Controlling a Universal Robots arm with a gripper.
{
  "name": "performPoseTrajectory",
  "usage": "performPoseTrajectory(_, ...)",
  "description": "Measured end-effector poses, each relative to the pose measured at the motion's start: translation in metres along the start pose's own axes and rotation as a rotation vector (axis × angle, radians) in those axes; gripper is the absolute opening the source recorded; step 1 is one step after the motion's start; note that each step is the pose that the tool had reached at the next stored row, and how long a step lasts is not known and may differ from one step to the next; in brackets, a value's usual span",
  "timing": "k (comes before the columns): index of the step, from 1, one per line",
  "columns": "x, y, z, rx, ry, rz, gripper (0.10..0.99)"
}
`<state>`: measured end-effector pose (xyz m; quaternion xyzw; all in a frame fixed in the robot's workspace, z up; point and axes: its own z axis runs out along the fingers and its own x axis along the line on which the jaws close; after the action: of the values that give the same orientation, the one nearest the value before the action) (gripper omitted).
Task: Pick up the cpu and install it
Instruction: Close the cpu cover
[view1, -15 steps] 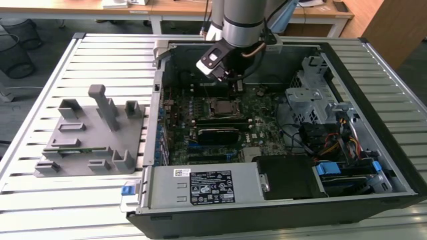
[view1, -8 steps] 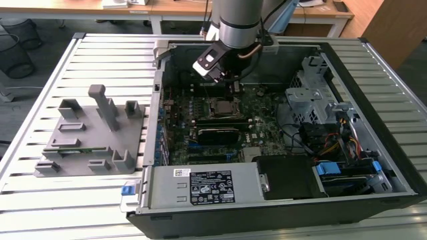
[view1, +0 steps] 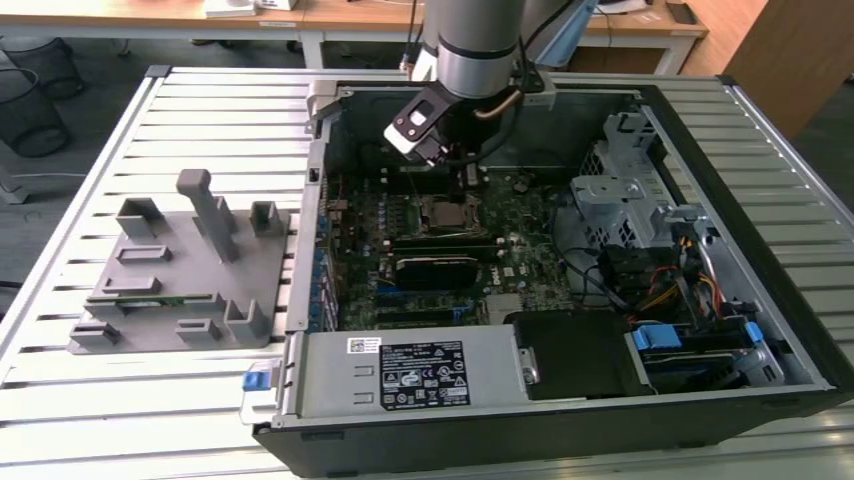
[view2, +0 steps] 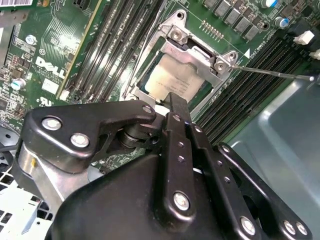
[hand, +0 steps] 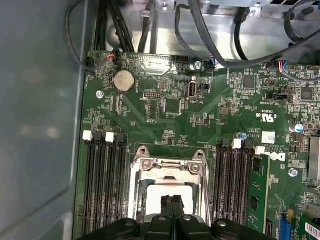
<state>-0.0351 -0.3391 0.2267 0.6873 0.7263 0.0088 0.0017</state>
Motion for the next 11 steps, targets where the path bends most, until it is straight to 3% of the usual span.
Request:
performPoseTrajectory(4,-0.0020,-0.0051,0.0003,0.000,0.0001,0.000,0.106)
performPoseTrajectory(11,-0.0016,-0.0236,0.0048,0.000,0.0002,-0.007,0.106)
